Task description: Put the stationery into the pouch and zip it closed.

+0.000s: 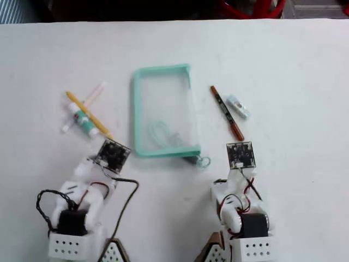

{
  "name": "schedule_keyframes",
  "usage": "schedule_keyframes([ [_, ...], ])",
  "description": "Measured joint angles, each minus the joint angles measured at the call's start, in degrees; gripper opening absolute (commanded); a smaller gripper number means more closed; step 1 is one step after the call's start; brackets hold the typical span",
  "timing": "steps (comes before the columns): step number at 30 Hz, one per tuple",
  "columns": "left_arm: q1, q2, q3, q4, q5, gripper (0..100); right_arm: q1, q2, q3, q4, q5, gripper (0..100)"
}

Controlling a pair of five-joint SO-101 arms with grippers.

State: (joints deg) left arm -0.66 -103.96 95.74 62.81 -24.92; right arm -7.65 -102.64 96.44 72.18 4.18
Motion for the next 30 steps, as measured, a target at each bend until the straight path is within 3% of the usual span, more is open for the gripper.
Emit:
schedule_keyframes([
  [4, 0.1, 0.0, -1.3, 4.0, -0.1, 3, 0.0, 0.0, 0.0, 0.0, 0.0, 2.3],
  [14, 0.6, 0.0, 0.4, 2.0, -3.1, 3, 0.1, 0.0, 0.0, 0.0, 0.0, 2.4],
  [19, 6.2, -0.1, 0.5, 4.7, -16.0, 3, 0.1, 0.0, 0.0, 0.0, 0.0, 2.5],
  [23, 9.8, 0.0, -3.0, 6.0, -18.2, 15, 0.1, 0.0, 0.0, 0.0, 0.0, 2.5],
  [30, 19.8, -0.7, -12.7, 11.0, -22.4, 16, 0.1, 0.0, 0.0, 0.0, 0.0, 2.5],
])
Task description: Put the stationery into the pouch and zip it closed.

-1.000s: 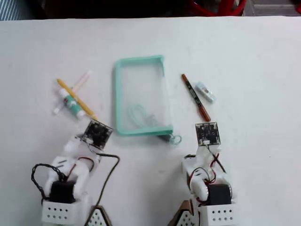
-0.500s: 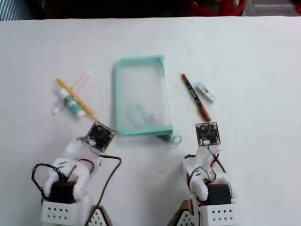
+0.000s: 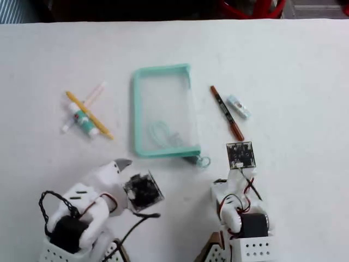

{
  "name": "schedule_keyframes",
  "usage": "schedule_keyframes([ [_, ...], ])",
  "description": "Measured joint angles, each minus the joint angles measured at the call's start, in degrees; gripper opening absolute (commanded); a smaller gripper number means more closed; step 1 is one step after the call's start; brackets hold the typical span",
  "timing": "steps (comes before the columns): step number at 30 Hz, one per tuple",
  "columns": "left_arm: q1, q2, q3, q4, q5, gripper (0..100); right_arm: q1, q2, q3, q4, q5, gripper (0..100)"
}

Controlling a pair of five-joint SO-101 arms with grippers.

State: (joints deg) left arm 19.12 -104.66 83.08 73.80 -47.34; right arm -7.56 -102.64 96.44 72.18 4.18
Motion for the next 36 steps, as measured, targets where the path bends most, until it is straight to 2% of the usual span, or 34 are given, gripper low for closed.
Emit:
schedule_keyframes([
  [6, -1.5, 0.2, 9.6, -8.9, -7.2, 16, 0.0, 0.0, 0.0, 0.0, 0.0, 2.5],
  [12, -4.8, 0.7, 13.9, -18.6, -8.7, 19, 0.0, 0.0, 0.0, 0.0, 0.0, 2.5],
  [15, -5.3, 0.7, 14.1, -19.9, -10.3, 25, 0.0, 0.0, 0.0, 0.0, 0.0, 2.5],
  [24, -7.2, 0.7, 14.1, -25.3, -12.3, 26, 0.0, 0.0, 0.0, 0.0, 0.0, 2.5],
  [29, -7.4, 0.7, 14.0, -25.3, -14.6, 23, 0.0, 0.0, 0.0, 0.0, 0.0, 2.5],
  [36, -8.0, 0.7, 9.5, -22.9, -13.3, 23, 0.0, 0.0, 0.0, 0.0, 0.0, 2.5],
])
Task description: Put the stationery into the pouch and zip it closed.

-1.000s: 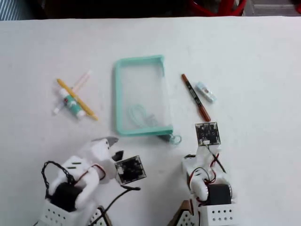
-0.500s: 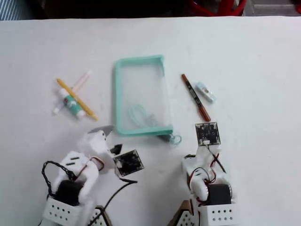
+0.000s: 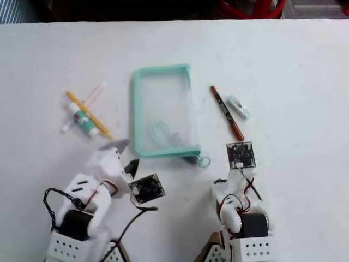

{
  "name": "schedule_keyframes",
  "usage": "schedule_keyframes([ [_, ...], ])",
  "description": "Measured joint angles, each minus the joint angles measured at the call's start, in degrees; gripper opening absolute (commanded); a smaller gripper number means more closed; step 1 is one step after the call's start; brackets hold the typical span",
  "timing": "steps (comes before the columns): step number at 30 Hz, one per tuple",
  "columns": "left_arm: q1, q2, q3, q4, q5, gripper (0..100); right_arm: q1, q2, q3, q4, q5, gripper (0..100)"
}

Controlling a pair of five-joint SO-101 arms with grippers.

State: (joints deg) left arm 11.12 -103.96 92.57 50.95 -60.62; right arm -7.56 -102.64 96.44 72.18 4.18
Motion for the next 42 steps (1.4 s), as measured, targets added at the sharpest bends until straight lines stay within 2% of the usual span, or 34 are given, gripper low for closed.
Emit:
schedule_keyframes([
  [5, -1.6, 2.7, -3.6, 0.8, 2.8, 23, 0.0, 0.0, 0.0, 0.0, 0.0, 2.5],
  [9, -3.5, 10.9, -17.1, 9.8, 7.5, 24, 0.0, 0.0, 0.0, 0.0, 0.0, 2.5],
  [12, -2.5, 19.6, -26.5, 14.3, 7.8, 24, 0.0, 0.0, 0.0, 0.0, 0.0, 2.5],
  [15, 0.4, 28.6, -26.8, 14.9, 5.0, 24, 0.0, 0.0, 0.0, 0.0, 0.0, 2.5],
  [19, 1.9, 33.2, -18.9, 6.9, 2.5, 24, 0.0, 0.0, 0.0, 0.0, 0.0, 2.5],
  [24, 2.6, 33.9, -3.7, -15.0, 8.0, 24, 0.0, 0.0, 0.0, 0.0, 0.0, 2.5],
  [26, 3.3, 33.9, 2.2, -24.0, 7.3, 24, 0.0, 0.0, 0.0, 0.0, 0.0, 2.5],
  [28, 3.3, 34.4, 3.7, -28.1, 6.0, 24, 0.0, 0.0, 0.0, 0.0, 0.0, 2.5],
  [37, 3.3, 34.5, 2.4, -30.2, 6.0, 27, 0.0, 0.0, 0.0, 0.0, 0.0, 2.5],
  [42, 3.3, 39.1, -8.2, -18.6, 6.0, 27, 0.0, 0.0, 0.0, 0.0, 0.0, 2.5],
])
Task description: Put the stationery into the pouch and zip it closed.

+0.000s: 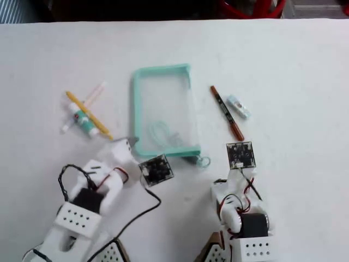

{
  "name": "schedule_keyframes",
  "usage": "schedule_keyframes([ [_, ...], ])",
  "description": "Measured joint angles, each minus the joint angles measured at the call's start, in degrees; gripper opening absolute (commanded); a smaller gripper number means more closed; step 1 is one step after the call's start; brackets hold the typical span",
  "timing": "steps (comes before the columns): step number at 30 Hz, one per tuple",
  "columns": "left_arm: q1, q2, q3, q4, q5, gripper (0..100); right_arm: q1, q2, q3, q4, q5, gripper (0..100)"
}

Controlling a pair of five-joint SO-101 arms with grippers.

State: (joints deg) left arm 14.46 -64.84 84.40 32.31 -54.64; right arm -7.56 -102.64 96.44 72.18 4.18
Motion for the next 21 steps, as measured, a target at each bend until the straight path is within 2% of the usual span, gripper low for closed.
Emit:
schedule_keyframes([
  [3, 0.0, 8.6, -4.0, 0.5, 0.0, 27, 0.0, 0.0, 0.0, 0.0, 0.0, 2.5],
  [9, 0.0, 27.7, -4.7, -12.2, 0.0, 27, 0.0, 0.0, 0.0, 0.0, 0.0, 2.5],
  [21, 0.3, 40.5, -4.7, -32.9, 0.1, 24, 0.0, 0.0, 0.0, 0.0, 0.0, 2.5],
])
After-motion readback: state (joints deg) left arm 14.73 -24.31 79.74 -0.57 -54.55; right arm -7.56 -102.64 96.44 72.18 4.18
